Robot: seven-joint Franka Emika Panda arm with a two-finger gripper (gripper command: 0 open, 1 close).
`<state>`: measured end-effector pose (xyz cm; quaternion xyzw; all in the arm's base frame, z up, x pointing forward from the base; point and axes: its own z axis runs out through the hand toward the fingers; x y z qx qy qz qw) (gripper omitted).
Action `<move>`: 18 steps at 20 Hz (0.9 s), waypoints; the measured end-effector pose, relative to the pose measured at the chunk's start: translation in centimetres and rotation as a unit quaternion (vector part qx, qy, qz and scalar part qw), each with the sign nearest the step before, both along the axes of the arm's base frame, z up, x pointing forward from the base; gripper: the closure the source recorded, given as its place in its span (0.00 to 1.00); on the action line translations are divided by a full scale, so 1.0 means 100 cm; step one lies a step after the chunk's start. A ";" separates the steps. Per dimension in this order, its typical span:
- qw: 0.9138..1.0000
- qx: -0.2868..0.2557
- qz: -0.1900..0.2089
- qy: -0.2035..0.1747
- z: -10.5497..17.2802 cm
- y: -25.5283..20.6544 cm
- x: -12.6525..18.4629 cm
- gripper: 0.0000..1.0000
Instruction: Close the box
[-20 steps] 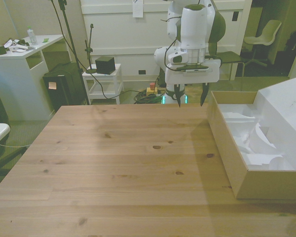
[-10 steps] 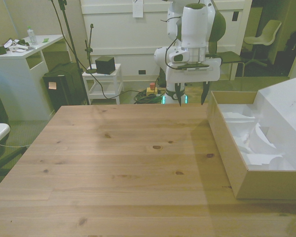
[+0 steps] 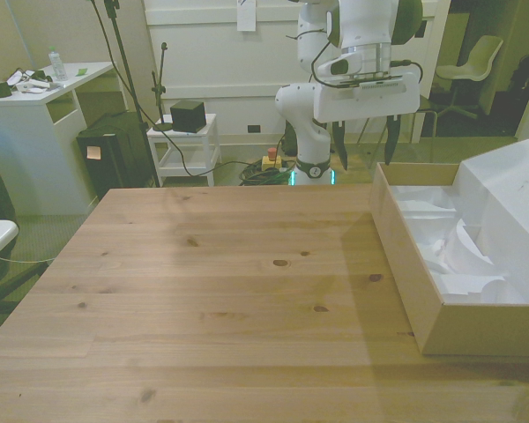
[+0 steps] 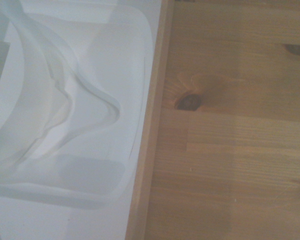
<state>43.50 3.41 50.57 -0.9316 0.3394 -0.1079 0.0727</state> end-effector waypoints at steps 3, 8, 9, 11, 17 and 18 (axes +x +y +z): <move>1.000 -0.002 0.012 -0.007 -0.002 -0.002 0.007 0.00; 1.000 -0.009 0.025 -0.006 0.021 0.010 0.004 0.00; 1.000 -0.010 0.026 -0.007 0.045 0.021 -0.001 0.00; 0.999 -0.016 0.034 -0.022 0.090 0.052 -0.021 0.00; 0.996 -0.033 0.065 -0.046 0.123 0.131 -0.023 0.00; 0.996 -0.037 0.071 -0.048 0.125 0.141 -0.018 0.00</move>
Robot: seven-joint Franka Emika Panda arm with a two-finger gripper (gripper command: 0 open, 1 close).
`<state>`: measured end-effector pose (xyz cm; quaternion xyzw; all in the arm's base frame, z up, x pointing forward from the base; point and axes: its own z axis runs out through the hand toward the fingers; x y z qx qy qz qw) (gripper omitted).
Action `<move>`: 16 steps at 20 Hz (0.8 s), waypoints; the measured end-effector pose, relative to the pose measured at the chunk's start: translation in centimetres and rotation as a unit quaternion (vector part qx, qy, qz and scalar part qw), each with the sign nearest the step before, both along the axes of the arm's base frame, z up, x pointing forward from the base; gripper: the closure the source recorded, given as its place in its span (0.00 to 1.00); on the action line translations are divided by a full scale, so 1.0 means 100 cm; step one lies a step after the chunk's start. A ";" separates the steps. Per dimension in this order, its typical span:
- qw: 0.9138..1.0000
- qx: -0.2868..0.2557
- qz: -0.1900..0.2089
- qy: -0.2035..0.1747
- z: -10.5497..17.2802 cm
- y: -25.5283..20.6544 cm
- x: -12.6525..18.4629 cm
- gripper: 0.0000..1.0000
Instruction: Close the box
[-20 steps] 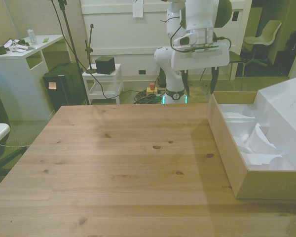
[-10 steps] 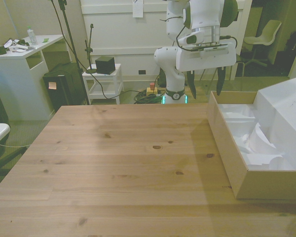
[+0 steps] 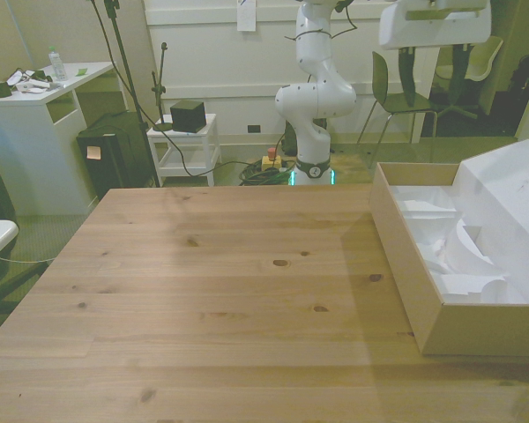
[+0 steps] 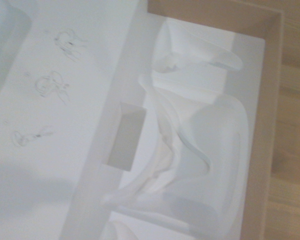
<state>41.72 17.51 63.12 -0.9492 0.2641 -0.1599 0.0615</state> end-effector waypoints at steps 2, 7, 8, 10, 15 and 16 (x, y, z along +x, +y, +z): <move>1.000 -0.006 0.019 -0.008 0.008 0.017 0.008 0.00; 0.997 -0.023 0.064 -0.025 0.021 0.052 0.008 0.00; 0.997 -0.027 0.070 -0.026 0.021 0.057 0.007 0.00; 0.996 -0.032 0.081 -0.028 0.019 0.067 0.006 0.00; 0.990 -0.050 0.131 -0.033 0.014 0.121 0.016 0.00; 0.988 -0.050 0.139 -0.034 0.014 0.134 0.020 0.00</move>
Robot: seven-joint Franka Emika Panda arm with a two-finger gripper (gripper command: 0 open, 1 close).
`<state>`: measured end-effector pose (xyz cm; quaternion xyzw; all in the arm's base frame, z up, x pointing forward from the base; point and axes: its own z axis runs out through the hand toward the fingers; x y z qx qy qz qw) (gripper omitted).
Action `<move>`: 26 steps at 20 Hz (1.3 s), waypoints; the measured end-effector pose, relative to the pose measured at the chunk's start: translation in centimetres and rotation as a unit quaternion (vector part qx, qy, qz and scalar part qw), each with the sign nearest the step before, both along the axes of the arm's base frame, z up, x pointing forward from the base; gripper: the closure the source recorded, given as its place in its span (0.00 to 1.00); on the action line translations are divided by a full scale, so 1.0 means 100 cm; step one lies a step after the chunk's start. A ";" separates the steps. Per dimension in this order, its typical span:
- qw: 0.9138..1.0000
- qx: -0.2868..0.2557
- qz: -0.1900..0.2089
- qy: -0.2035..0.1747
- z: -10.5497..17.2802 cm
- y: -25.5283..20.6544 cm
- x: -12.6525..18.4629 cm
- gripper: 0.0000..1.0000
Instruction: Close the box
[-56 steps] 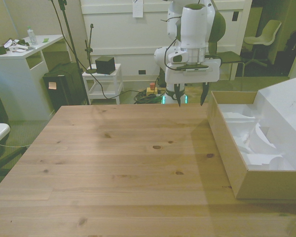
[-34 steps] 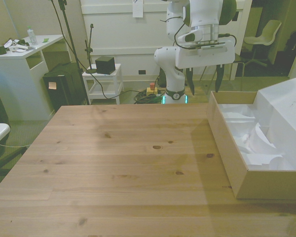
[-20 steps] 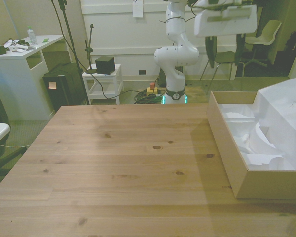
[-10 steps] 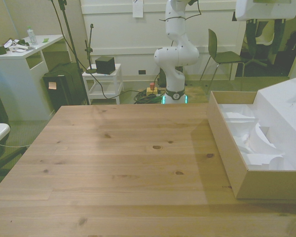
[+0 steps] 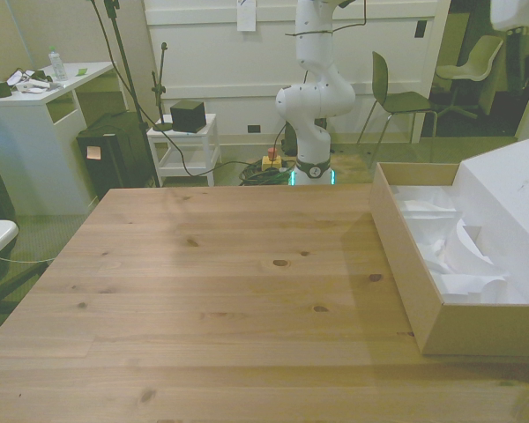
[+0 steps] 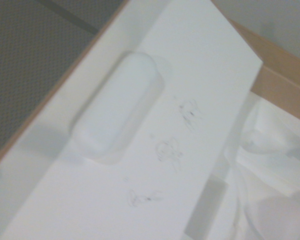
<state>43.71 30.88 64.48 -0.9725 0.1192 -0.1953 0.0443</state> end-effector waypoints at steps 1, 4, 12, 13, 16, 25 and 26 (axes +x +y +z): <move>1.000 -0.002 0.007 -0.002 -0.001 0.013 0.004 0.00; 0.999 -0.011 0.029 -0.004 -0.010 0.053 0.014 0.00; 0.994 -0.065 0.089 0.001 -0.052 0.134 0.032 0.00; 0.993 -0.071 0.093 0.001 -0.059 0.141 0.036 0.00; 0.991 -0.084 0.102 0.000 -0.078 0.162 0.044 0.00; 0.982 -0.165 0.089 -0.022 -0.117 0.188 0.056 0.00; 0.982 -0.168 0.082 -0.024 -0.115 0.186 0.055 0.00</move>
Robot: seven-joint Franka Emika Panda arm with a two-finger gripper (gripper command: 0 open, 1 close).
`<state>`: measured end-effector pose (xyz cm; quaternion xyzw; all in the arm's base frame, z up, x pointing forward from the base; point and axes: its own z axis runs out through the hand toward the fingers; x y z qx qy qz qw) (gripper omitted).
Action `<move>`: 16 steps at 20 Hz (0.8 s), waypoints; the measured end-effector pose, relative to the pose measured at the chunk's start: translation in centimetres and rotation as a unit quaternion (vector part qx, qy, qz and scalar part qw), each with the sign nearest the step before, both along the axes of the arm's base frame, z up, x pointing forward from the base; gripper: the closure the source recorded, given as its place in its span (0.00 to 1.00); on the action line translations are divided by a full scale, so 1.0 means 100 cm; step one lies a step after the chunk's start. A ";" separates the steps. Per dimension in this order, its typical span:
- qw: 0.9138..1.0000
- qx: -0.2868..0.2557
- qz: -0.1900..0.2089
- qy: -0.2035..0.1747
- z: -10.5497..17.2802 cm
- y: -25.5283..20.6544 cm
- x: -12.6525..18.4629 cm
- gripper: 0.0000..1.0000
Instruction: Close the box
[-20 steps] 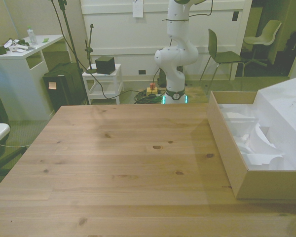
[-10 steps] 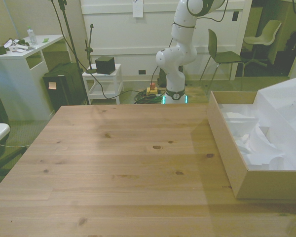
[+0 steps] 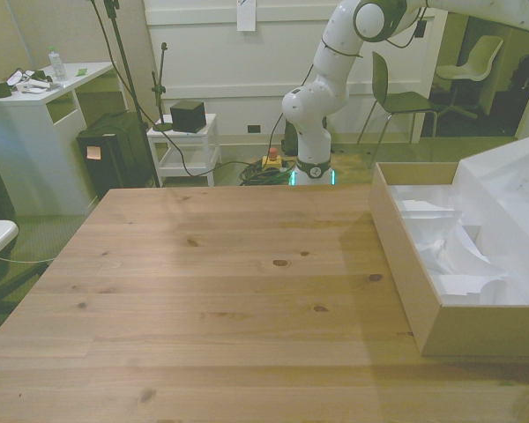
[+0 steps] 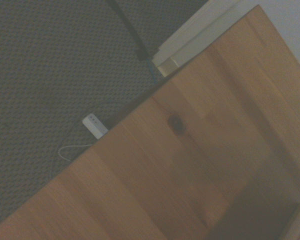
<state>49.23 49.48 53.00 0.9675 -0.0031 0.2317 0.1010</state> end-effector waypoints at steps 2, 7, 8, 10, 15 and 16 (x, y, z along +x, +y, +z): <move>1.000 0.000 -0.021 -0.008 0.016 -0.011 -0.001 0.00; 0.996 -0.009 -0.082 -0.030 0.069 -0.065 -0.002 0.00; 0.995 -0.010 -0.094 -0.033 0.075 -0.081 -0.002 0.00; 0.992 -0.015 -0.119 -0.036 0.082 -0.116 -0.001 0.00; 0.987 -0.016 -0.159 -0.027 0.080 -0.183 -0.002 0.00; 0.986 -0.011 -0.163 -0.027 0.079 -0.193 -0.005 0.00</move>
